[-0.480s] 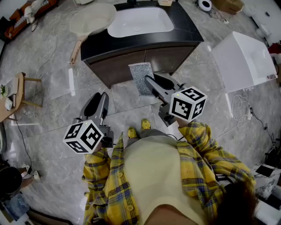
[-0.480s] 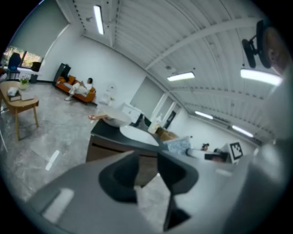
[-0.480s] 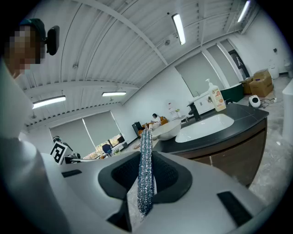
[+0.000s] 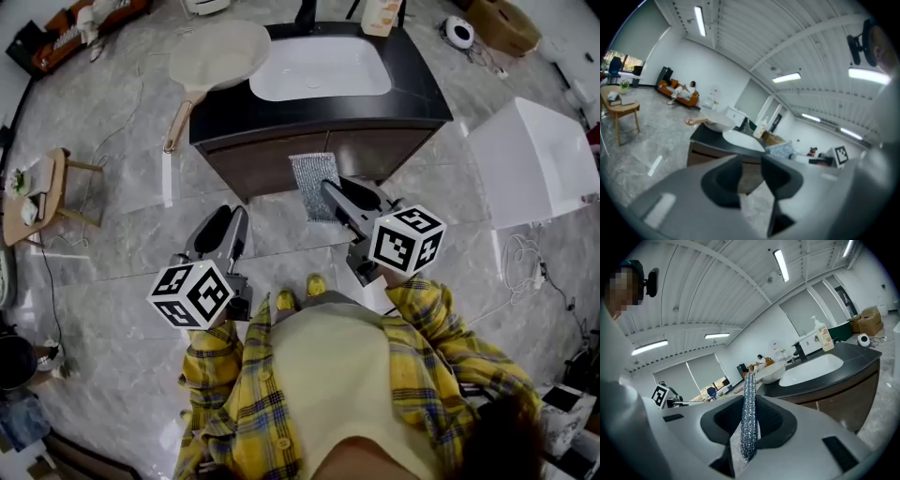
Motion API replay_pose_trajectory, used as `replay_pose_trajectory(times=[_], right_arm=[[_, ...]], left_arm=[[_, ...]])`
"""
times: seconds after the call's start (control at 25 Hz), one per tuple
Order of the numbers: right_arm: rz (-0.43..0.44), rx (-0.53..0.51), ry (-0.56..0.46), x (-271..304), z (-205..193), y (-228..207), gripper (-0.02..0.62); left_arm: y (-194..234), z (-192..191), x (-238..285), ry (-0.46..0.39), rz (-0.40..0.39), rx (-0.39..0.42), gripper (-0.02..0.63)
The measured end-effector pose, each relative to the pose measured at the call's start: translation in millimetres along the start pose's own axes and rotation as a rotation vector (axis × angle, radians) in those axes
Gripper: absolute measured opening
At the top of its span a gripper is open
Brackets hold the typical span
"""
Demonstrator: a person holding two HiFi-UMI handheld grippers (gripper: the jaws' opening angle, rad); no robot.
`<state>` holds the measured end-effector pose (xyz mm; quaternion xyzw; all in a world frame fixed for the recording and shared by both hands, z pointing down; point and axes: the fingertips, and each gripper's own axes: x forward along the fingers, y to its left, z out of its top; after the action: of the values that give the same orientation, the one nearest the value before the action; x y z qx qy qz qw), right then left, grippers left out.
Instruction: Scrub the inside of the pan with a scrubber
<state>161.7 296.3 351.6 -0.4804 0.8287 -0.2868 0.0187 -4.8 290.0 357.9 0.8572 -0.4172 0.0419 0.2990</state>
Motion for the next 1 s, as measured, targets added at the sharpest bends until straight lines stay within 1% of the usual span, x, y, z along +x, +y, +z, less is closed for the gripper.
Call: replay_pose_trajectory(times=[0.24, 0.44, 0.56, 0.64, 0.76, 0.84, 1.0], right_arm=[[0.030, 0.000, 0.002, 8.0, 9.4, -13.2, 0.080], [0.057, 0.000, 0.011, 14.7, 16.3, -22.5, 0.080], [0.072, 0.001, 0.015, 16.1, 18.2, -27.1, 0.080], [0.080, 0.002, 0.018, 16.9, 18.0, -28.7, 0.080], [0.088, 0.003, 0.019, 18.4, 18.7, -30.3, 0.080], [0.091, 0.006, 0.016, 20.4, 20.3, -29.8, 0.080], [0.106, -0.004, 0.013, 31.8, 24.6, -24.5, 0.080]], left_arm=[[-7.2, 13.4, 17.9, -0.031, -0.010, 0.028, 0.129], [-8.2, 23.6, 27.5, -0.064, 0.012, 0.029, 0.129], [-9.7, 28.9, 29.3, -0.089, 0.031, 0.038, 0.104], [-11.4, 29.4, 29.6, -0.085, 0.040, 0.052, 0.104], [-13.9, 29.4, 27.5, -0.081, 0.059, 0.081, 0.082], [-13.4, 29.9, 25.2, -0.075, 0.072, 0.105, 0.081], [-2.8, 37.9, 25.4, -0.072, 0.091, 0.144, 0.081]])
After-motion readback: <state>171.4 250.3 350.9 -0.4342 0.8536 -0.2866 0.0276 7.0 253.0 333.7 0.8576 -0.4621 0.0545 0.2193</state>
